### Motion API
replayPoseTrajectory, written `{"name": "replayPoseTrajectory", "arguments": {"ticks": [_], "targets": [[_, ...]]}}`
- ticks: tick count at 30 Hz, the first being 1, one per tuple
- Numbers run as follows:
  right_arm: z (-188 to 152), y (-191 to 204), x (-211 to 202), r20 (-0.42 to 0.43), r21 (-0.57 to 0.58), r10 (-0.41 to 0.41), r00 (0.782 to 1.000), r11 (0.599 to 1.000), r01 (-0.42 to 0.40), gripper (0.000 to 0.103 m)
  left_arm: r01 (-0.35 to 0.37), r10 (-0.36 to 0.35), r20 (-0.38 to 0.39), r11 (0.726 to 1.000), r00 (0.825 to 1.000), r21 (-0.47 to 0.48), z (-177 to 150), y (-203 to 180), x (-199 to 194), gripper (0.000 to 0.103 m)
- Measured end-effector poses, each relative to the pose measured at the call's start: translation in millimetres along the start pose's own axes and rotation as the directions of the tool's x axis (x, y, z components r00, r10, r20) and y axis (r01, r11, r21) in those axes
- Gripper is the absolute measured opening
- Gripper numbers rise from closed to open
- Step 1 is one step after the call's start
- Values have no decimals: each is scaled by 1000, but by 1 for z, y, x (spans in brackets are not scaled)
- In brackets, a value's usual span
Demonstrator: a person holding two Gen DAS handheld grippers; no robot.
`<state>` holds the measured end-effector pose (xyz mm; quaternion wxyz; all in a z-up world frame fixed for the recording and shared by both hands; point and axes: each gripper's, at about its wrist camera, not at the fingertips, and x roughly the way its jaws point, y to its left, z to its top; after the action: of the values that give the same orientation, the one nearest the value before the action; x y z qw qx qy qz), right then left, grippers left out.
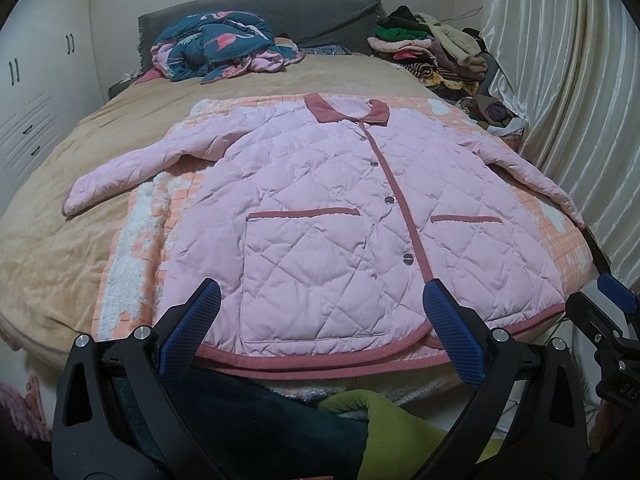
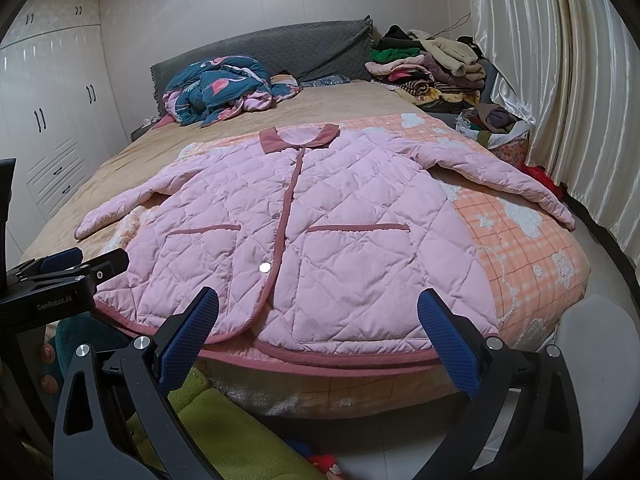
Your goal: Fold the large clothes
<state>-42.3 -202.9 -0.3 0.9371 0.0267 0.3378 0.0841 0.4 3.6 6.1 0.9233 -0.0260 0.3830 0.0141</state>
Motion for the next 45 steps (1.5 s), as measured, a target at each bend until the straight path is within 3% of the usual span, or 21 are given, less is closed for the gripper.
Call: {"name": "replayPoseTrajectory", "arguments": {"ticks": [45], "targets": [[5,-3,-2,-1,8,5,1000,1000,-5,99,24,-24,4,1000,1000,-11,3,-5,8,95]]}}
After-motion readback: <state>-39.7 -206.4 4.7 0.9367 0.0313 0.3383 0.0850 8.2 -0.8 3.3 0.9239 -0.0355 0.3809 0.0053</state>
